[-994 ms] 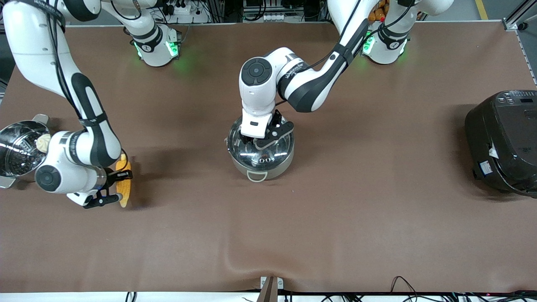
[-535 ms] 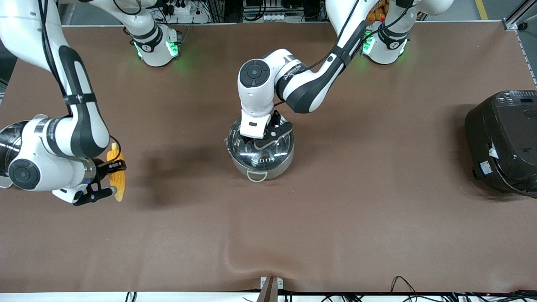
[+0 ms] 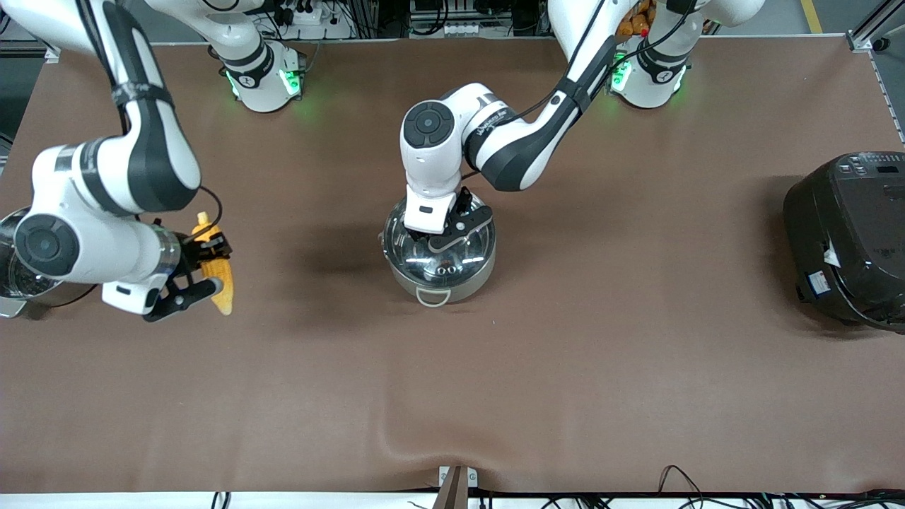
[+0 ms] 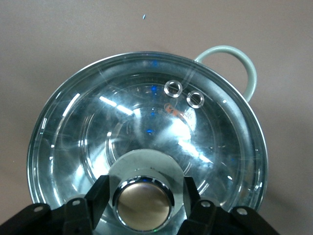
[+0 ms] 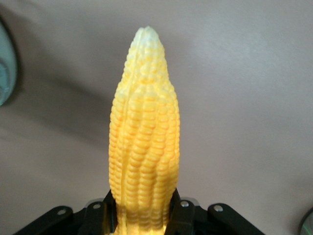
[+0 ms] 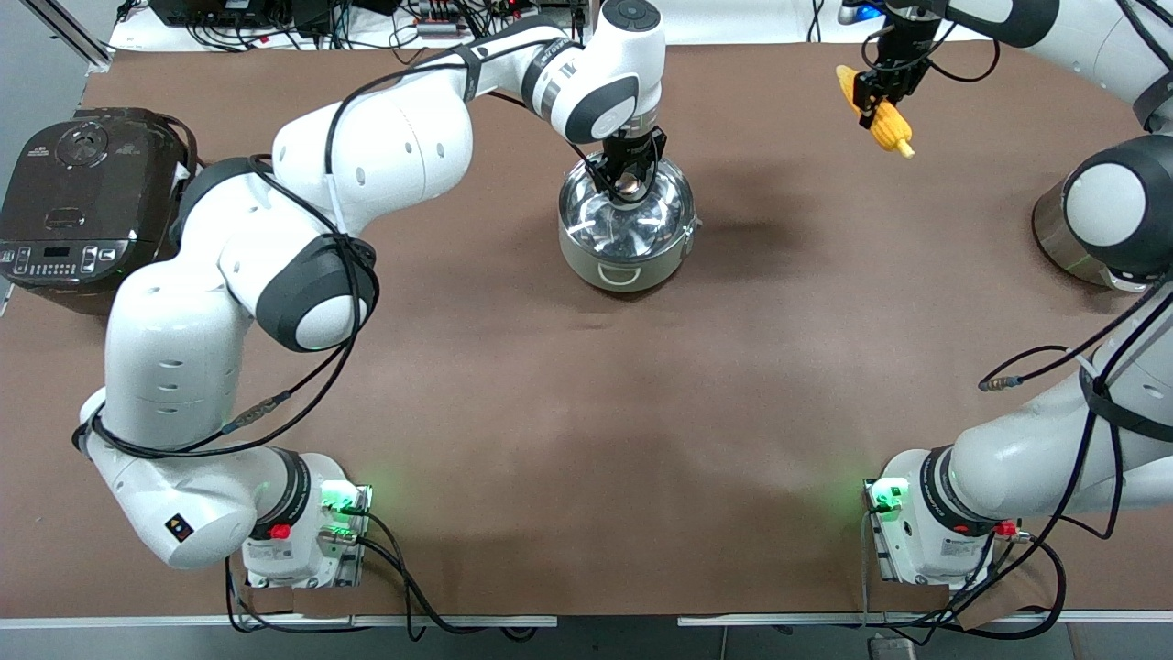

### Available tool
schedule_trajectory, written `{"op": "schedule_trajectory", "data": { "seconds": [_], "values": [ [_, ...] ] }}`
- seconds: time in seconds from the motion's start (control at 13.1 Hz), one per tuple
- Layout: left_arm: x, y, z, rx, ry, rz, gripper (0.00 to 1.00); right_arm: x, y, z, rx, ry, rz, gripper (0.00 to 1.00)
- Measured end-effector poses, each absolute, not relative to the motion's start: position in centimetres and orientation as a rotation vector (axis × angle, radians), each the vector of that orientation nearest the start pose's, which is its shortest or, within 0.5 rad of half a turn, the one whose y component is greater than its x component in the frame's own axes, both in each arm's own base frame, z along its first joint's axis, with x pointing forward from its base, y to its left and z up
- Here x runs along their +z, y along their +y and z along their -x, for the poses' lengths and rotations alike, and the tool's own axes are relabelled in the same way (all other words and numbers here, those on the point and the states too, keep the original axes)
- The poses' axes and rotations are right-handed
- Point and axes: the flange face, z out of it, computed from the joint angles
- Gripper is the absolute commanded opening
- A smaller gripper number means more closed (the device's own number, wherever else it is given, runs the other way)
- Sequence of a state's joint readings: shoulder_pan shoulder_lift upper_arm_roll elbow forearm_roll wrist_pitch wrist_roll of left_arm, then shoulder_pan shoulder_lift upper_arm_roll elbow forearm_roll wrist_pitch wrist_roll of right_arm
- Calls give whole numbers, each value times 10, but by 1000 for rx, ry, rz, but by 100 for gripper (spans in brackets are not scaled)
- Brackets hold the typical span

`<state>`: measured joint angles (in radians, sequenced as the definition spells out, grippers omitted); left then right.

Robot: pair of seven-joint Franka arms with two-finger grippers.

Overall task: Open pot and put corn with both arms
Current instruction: 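Lift the lid off with the left gripper while the right gripper carries the corn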

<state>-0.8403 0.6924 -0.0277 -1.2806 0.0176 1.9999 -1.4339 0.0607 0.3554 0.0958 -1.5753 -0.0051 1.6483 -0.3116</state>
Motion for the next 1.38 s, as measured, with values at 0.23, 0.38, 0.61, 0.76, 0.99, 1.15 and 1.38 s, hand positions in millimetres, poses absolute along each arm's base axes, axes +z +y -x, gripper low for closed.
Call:
{"op": "schedule_trajectory", "data": {
  "seconds": [0.23,0.38,0.61,0.76,0.99,1.15,1.38],
  "values": [
    [341,-566,-479,-11,-870,3040,61,427,123,-616,423,-789,2965,0],
    [339,-568,-477,-10,-862,3041,44,431,156,-610,410,-869,2952,0],
    [341,-568,-477,-12,-864,3042,41,432,189,-602,403,-940,2939,0],
    [341,-568,-478,-12,-865,3042,24,429,189,-602,409,-937,2933,0],
    [341,-568,-478,-12,-865,3042,0,424,202,-599,415,-959,2915,0],
    [344,-568,-478,-14,-866,3043,0,420,210,-596,420,-977,2909,0],
    [383,-558,-487,-57,-903,3064,0,414,210,-597,431,-975,2906,0]
  ]
}}
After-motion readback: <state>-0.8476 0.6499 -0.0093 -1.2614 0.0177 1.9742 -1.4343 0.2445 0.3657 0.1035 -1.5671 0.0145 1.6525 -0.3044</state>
